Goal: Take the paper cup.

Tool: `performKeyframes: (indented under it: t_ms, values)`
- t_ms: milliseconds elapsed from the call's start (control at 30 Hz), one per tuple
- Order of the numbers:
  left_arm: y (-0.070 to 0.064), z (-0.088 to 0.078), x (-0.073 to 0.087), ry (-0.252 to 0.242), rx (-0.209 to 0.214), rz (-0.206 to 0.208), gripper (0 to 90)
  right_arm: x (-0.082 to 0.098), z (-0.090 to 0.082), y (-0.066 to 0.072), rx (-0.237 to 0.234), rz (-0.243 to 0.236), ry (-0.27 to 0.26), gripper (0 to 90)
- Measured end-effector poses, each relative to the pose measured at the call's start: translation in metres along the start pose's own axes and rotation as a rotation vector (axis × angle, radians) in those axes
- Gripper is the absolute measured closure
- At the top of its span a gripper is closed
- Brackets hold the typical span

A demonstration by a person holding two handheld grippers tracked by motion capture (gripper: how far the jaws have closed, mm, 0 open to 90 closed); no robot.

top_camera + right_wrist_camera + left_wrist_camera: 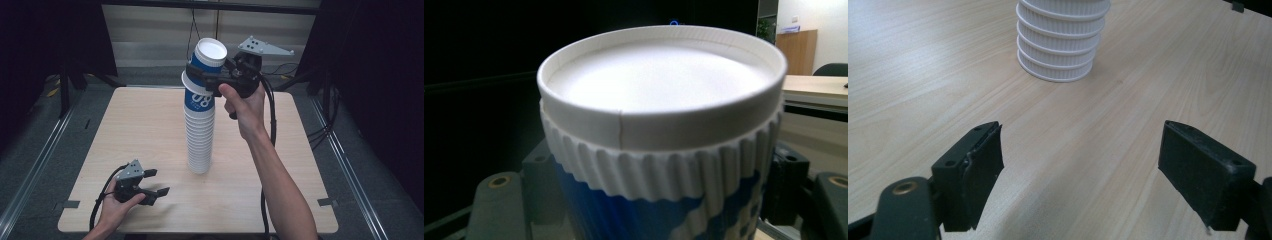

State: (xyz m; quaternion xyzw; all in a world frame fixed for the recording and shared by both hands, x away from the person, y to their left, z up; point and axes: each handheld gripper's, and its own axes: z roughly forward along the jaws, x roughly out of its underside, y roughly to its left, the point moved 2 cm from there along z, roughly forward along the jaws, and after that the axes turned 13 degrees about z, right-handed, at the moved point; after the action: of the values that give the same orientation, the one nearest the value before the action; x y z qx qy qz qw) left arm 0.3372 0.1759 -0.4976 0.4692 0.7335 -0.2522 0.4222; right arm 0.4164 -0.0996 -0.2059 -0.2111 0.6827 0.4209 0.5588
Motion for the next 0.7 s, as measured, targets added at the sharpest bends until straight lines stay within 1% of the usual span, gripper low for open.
performKeyframes:
  t_ms: [33, 100, 300, 367, 400, 467, 700]
  values:
    - [0.0, 0.0, 0.0, -0.002, 0.001, 0.0, 17.8, -0.002, -0.002, 0.0, -0.009, 0.004, -0.01, 24.9]
    - [0.0, 0.0, 0.0, -0.001, 0.0, 0.0, 17.8, -0.003, -0.003, 0.001, -0.011, 0.001, -0.014, 24.9]
    - [0.0, 0.001, 0.0, 0.003, 0.001, 0.003, 17.8, -0.006, -0.009, -0.001, -0.014, 0.014, -0.033, 25.0]
    - [0.0, 0.001, 0.0, 0.003, 0.001, 0.003, 17.7, -0.008, -0.013, -0.001, -0.011, 0.015, -0.039, 24.9]
    - [0.0, 0.001, 0.0, 0.003, 0.001, -0.005, 17.8, -0.009, -0.015, -0.002, -0.01, 0.02, -0.045, 24.9]
    - [0.0, 0.001, 0.0, 0.004, -0.002, 0.003, 17.8, -0.011, -0.018, -0.002, -0.006, 0.02, -0.05, 24.9]
    - [0.001, 0.0, 0.0, 0.0, -0.005, -0.001, 17.8, -0.02, -0.033, -0.003, -0.003, 0.023, -0.077, 25.0]
